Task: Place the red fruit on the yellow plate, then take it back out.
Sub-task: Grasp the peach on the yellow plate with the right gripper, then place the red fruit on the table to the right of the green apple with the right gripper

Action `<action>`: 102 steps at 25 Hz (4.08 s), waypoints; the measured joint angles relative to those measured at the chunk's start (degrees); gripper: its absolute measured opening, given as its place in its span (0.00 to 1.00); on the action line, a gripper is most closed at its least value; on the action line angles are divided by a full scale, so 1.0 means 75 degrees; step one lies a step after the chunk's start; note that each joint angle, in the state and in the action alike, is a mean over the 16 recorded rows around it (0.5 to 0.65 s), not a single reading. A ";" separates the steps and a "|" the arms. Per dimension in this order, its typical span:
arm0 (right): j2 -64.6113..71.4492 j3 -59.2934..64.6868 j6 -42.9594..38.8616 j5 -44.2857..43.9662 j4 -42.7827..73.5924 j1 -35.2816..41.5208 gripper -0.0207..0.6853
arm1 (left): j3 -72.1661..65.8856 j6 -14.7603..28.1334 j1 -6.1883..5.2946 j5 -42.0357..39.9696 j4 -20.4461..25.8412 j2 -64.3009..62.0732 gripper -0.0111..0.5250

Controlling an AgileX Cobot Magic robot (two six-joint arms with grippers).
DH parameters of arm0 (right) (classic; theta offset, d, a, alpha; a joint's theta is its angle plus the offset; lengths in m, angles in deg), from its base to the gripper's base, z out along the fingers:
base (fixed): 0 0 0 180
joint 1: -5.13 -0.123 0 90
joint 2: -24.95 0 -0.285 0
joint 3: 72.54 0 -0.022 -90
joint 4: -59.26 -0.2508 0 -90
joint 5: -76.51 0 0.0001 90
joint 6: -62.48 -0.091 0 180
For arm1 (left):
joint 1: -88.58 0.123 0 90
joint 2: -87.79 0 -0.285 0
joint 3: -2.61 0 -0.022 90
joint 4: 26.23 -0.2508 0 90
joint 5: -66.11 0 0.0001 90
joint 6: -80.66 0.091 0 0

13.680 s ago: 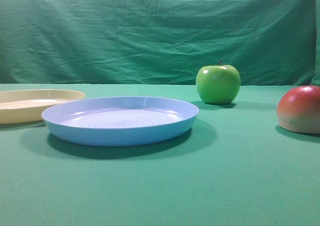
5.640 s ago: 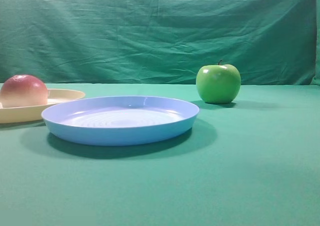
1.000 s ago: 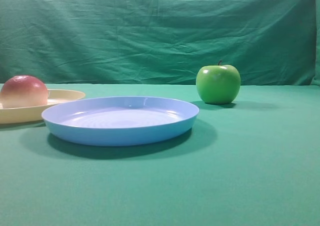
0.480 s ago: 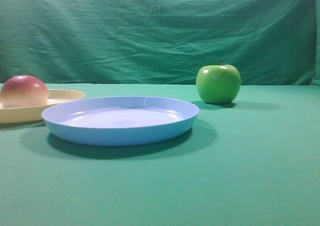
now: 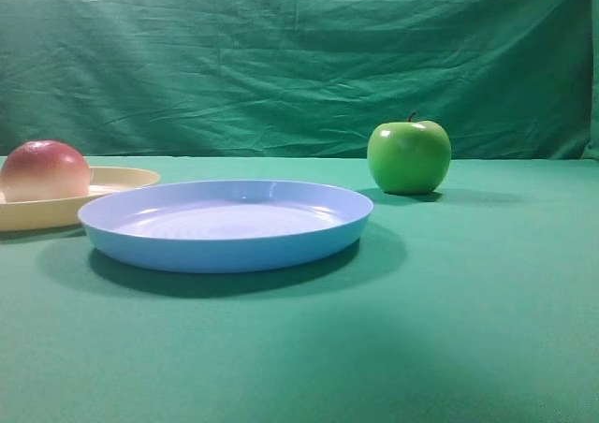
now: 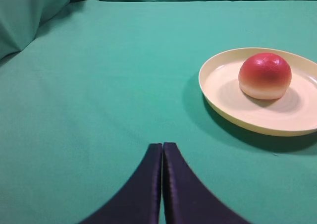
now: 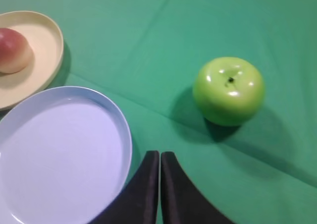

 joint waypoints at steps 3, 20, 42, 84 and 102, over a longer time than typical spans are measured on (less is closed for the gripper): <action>0.0532 -0.0510 0.0203 0.0209 -0.0048 -0.0378 0.03 | 0.0000 0.0000 0.0000 0.0000 0.0000 0.0000 0.02; 0.4299 -0.5295 0.0703 -0.1929 -0.0222 -0.1330 0.28 | 0.0000 0.0000 0.0000 0.0000 0.0000 0.0000 0.02; 0.7212 -0.7743 0.1331 -0.1746 -0.0592 -0.1944 0.96 | 0.0000 0.0000 0.0000 0.0000 0.0000 0.0000 0.02; 0.1651 -0.2938 -0.1119 -0.3327 0.0984 0.0124 0.31 | 0.0000 0.0000 0.0000 0.0000 0.0000 0.0000 0.02; -0.0378 0.2978 -0.1327 0.0059 0.0906 0.1360 0.31 | 0.0000 0.0000 0.0000 0.0000 0.0000 0.0000 0.02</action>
